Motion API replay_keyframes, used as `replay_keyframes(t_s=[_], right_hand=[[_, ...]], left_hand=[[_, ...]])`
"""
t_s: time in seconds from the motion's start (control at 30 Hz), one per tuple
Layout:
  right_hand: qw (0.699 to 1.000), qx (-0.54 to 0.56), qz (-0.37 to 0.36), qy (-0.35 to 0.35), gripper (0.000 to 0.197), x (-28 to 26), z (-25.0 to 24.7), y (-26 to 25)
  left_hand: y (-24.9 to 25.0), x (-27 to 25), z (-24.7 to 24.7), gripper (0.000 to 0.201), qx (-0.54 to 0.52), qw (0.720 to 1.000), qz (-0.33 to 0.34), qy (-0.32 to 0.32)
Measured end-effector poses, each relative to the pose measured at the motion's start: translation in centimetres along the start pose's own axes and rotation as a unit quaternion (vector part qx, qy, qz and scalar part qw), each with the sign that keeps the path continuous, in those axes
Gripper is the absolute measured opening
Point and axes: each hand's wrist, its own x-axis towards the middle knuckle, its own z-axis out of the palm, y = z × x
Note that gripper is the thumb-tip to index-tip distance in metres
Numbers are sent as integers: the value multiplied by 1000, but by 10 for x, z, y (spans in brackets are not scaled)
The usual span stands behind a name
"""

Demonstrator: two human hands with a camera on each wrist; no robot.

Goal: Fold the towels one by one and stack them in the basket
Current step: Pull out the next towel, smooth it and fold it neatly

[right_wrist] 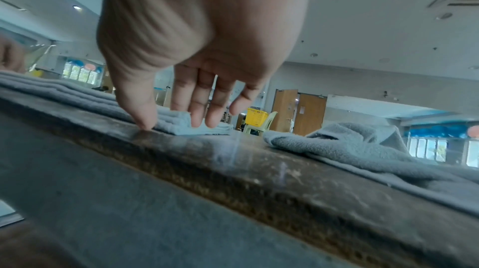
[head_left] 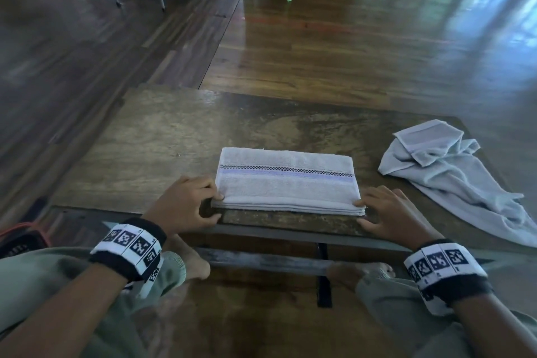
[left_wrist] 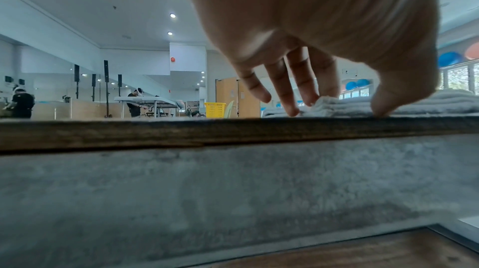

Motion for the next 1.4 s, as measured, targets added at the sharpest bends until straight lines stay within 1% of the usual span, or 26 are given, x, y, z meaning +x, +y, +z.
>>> replay_keyframes(t_s=[0.1,0.13,0.2,0.23,0.27,0.33,0.4,0.43,0.53,0.57,0.63,0.7,0.77,0.83,0.9,1.03,1.07,1.1,1.13,1.2,1.23,1.33,1.37,1.4], right_hand=[[1000,-23,-20,-8,33,2,-4,-3],[999,-26,-28,-7,35,1,-6,-5],[999,-24,-37,-23,49,-1,-10,-12],[998,-20,-38,-34,56,-2,-11,-15],[998,-19,-44,-43,57,-4,-12,-18],[996,-23,-68,-49,45,-9,-9,-23],[996,-16,-78,-35,30,-13,-5,-23],[997,-6,-74,-28,27,-15,-3,-22],[997,15,-68,-16,24,-20,-1,-22],[998,21,-67,-12,23,-21,-2,-22],[997,43,-56,7,19,-20,-5,-21],[996,72,-44,40,13,-18,-10,-20],[991,103,-36,73,11,-15,-16,-19],[984,144,-24,98,15,-10,-26,-17],[976,179,-11,125,17,-2,-41,-19],[952,261,14,161,9,12,-82,-26],[947,281,26,154,9,15,-91,-25],[943,301,36,138,10,20,-100,-22],[939,323,47,112,11,25,-109,-19],[932,355,69,37,14,42,-117,-10],[933,350,78,-11,19,52,-116,-5],[947,263,97,-155,23,84,-92,7],[948,241,99,-185,24,93,-80,11],[947,228,105,-200,26,101,-68,14]], left_hand=[[1,-1,-4,49,24,999,14,-23],[1,-1,-5,54,32,999,19,-30],[-1,-2,-5,60,47,997,34,-42],[-1,-2,-5,59,53,997,41,-42],[-1,-3,-4,56,55,997,47,-38],[-1,-8,-1,47,49,997,59,-17],[-2,-15,1,41,36,997,66,3],[-3,-18,2,37,32,997,68,10],[-6,-25,1,30,22,997,68,16],[-7,-26,0,31,13,998,62,18],[-9,-26,-1,39,-25,999,33,27],[-8,-25,-2,46,-70,997,2,43],[-6,-21,-9,38,-106,992,-20,64],[0,-13,-24,24,-145,985,-55,81],[7,-1,-44,15,-176,976,-79,97],[14,24,-85,4,-213,963,-105,125],[13,28,-94,7,-224,961,-111,118],[11,33,-105,10,-233,961,-116,95],[8,37,-113,8,-238,962,-122,60],[0,48,-121,5,-231,965,-125,-18],[-5,53,-121,5,-222,965,-128,-53],[-21,73,-102,9,-181,963,-144,-138],[-26,78,-92,9,-163,962,-152,-158],[-30,83,-82,9,-144,962,-158,-170]])
